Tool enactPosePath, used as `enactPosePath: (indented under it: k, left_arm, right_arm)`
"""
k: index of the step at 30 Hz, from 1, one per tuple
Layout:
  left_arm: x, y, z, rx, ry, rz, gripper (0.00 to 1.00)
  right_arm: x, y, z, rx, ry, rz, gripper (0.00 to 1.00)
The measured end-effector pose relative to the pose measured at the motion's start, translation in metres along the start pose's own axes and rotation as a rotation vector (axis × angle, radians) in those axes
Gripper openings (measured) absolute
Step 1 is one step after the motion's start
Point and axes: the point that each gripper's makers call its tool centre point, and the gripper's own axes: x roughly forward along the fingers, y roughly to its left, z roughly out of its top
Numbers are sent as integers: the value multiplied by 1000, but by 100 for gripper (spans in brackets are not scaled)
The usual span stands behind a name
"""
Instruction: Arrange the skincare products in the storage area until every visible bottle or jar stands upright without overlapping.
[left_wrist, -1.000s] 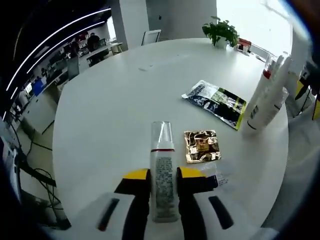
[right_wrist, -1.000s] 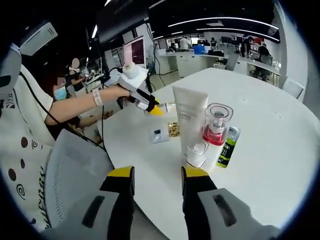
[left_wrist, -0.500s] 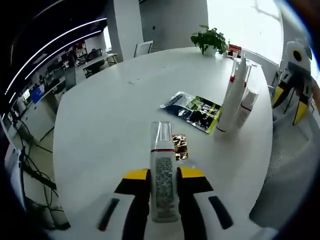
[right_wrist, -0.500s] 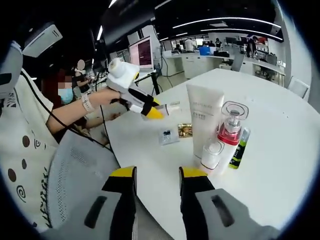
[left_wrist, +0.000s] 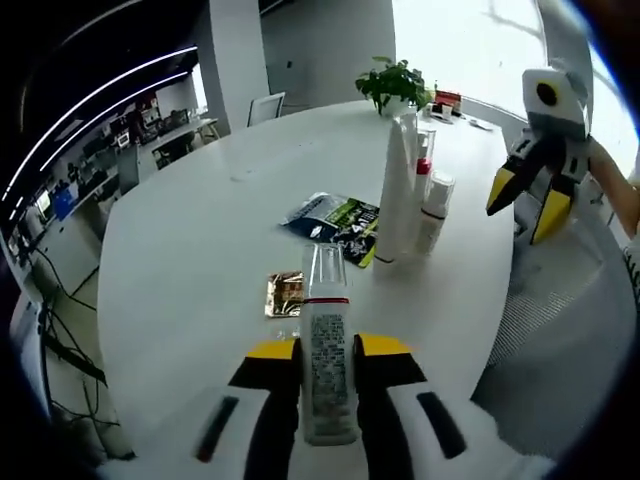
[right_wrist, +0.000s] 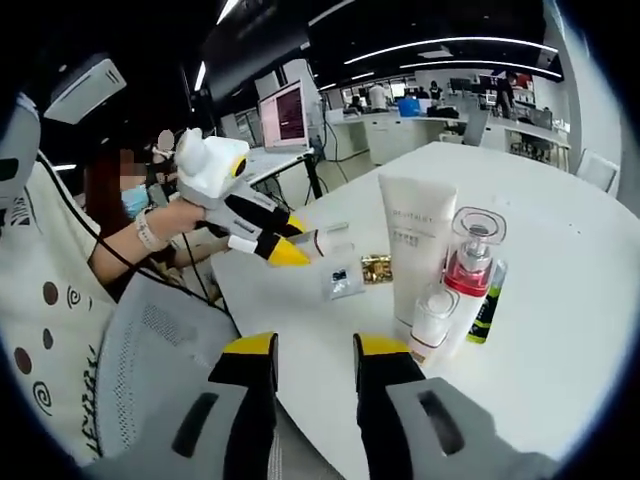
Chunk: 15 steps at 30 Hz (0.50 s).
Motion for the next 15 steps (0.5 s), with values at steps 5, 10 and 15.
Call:
enactPosePath:
  k: [5, 10, 15]
  left_arm:
    - [-8, -15, 1, 4, -9, -15, 19]
    - [-14, -31, 8, 24, -36, -49, 19]
    - [-14, -41, 14, 52, -53, -65, 19]
  right_arm:
    - [3, 3, 0, 15, -16, 18, 29]
    - [6, 1, 0, 33, -23, 13, 26]
    - [7, -5, -3, 59, -23, 0, 26]
